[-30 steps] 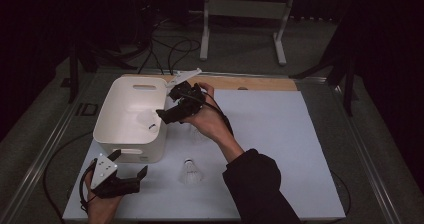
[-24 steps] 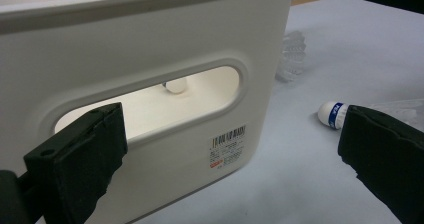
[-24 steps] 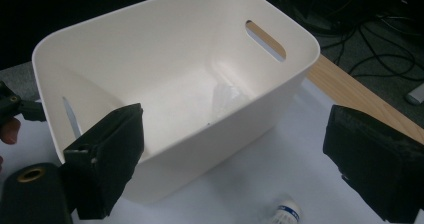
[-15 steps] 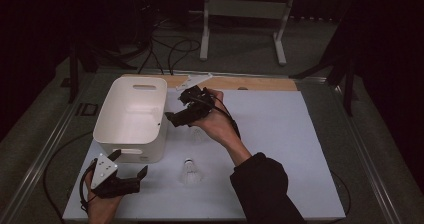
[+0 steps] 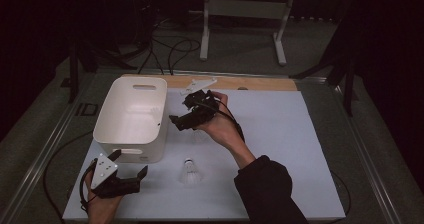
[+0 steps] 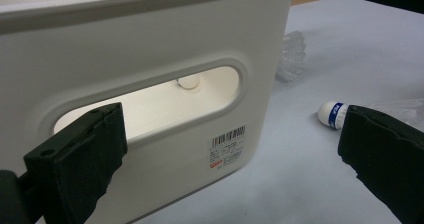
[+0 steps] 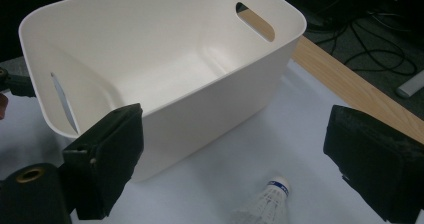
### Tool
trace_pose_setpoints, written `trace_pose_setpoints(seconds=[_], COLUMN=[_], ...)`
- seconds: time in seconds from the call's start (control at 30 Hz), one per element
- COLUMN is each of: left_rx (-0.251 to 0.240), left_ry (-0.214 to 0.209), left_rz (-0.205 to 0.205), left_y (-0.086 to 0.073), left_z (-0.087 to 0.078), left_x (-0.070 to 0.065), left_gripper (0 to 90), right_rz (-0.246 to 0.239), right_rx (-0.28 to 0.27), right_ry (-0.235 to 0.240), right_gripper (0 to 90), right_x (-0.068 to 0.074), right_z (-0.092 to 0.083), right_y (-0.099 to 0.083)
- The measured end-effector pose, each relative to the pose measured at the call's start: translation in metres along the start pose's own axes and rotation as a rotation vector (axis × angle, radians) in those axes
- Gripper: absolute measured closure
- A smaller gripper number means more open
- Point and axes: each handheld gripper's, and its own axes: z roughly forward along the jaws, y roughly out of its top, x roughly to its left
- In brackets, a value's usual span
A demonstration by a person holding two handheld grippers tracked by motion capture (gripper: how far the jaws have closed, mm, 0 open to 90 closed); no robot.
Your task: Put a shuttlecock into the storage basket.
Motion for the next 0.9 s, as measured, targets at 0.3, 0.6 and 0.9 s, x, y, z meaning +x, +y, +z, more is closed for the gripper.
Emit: trace_pose_setpoints(seconds=[0.3, 0.6, 0.9], left_rx=[0.001, 0.002, 0.003], left_ry=[0.0, 0.0, 0.002], left_rz=[0.002, 0.002, 0.005], left_y=[0.0, 0.0, 0.0], left_z=[0.0, 0.0, 0.0], left_x=[-0.001, 0.0, -0.001], left_gripper=[0.0, 0.0, 0.0], right_rz=[-0.018, -0.025, -0.016], right_rx=[0.007, 0.006, 0.007], right_ry=[-0.014, -0.024, -0.038], right_gripper=[8.9, 8.9, 8.9], right_x=[0.001, -0.001, -0.004], right_z=[-0.003, -0.008, -0.014], right_y=[-0.008, -0.015, -0.024])
